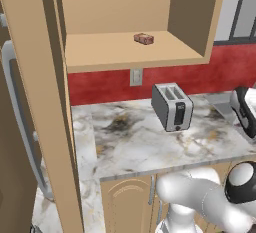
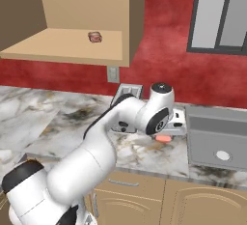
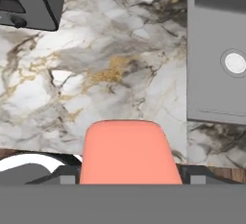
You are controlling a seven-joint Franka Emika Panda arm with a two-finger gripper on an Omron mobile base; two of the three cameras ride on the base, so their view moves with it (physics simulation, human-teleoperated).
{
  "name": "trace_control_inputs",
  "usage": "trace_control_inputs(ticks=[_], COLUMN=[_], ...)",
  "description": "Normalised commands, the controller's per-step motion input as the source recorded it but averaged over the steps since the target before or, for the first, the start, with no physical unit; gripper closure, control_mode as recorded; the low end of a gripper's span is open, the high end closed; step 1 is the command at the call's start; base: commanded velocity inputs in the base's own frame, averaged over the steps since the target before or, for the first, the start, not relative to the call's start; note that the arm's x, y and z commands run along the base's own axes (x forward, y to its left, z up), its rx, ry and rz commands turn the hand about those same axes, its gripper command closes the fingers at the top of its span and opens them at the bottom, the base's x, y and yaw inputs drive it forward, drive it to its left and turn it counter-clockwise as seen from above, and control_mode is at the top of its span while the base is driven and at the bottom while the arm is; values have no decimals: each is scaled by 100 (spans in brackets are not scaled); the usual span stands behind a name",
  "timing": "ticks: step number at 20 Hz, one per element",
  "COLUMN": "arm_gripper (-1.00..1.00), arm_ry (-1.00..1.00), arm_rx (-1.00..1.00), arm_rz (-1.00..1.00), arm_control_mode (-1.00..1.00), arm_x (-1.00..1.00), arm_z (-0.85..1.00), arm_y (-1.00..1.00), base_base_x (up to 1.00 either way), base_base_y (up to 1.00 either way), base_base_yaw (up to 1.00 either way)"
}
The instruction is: Locate and retrieve the bar soap and bar soap from the cabinet. Place them next to the sink.
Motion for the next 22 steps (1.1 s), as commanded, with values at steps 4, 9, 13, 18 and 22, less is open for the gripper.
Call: trace_control_inputs(ticks=[4, 9, 13, 18, 22], arm_gripper=[100, 100, 100, 100, 100], arm_ry=[1, 1, 2, 0, -2], arm_rx=[2, 4, 0, 0, 0], arm_rz=[6, 6, 4, 3, 1], arm_control_mode=[-100, -100, -100, -100, -100], arm_x=[77, 53, 32, 52, 38], arm_z=[-23, -27, -18, -20, -32], arm_y=[-35, -31, -2, 0, 0], base_base_x=[0, 0, 0, 0, 0], base_base_y=[0, 0, 0, 0, 0], base_base_yaw=[0, 0, 0, 0, 0])
